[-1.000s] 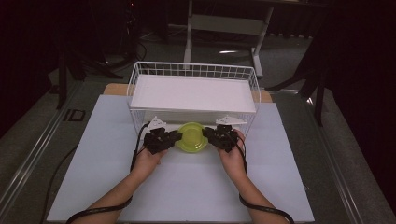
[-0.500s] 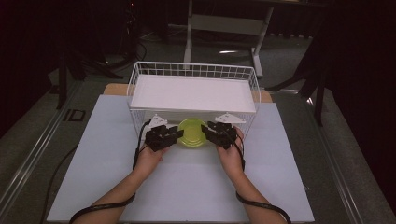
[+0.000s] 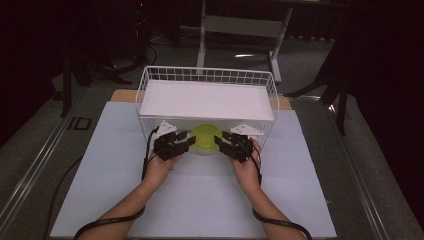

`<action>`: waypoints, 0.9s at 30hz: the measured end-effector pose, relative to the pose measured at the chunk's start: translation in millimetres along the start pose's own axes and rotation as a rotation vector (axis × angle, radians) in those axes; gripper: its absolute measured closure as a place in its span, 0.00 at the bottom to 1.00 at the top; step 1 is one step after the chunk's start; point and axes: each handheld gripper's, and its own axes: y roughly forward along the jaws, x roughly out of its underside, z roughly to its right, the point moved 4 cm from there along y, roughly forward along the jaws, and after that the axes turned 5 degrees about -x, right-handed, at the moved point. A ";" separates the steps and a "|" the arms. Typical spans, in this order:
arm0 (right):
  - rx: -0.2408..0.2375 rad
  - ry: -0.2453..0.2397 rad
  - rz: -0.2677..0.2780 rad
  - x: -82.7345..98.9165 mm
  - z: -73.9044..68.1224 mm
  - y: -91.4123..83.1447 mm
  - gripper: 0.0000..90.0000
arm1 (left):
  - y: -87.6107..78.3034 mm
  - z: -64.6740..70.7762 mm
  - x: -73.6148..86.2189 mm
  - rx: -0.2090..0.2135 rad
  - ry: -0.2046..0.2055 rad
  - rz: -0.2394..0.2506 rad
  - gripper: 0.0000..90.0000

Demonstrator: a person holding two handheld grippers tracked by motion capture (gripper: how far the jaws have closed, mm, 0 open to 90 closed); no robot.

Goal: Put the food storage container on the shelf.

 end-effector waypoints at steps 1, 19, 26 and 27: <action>-0.009 -0.001 -0.001 0.6 -2.0 -1.4 0.66 | -1.2 0.5 1.2 0.002 -0.002 -0.001 0.61; -0.044 -0.026 -0.066 30.8 -12.6 -25.2 0.90 | -49.1 12.5 19.5 0.087 0.012 0.022 0.42; -0.032 -0.046 -0.114 39.3 -13.1 -14.5 1.00 | -62.7 12.7 34.7 0.121 0.011 0.014 0.14; -0.029 -0.043 -0.121 40.0 -13.1 -12.9 1.00 | -63.8 12.6 36.6 0.110 0.014 0.020 0.10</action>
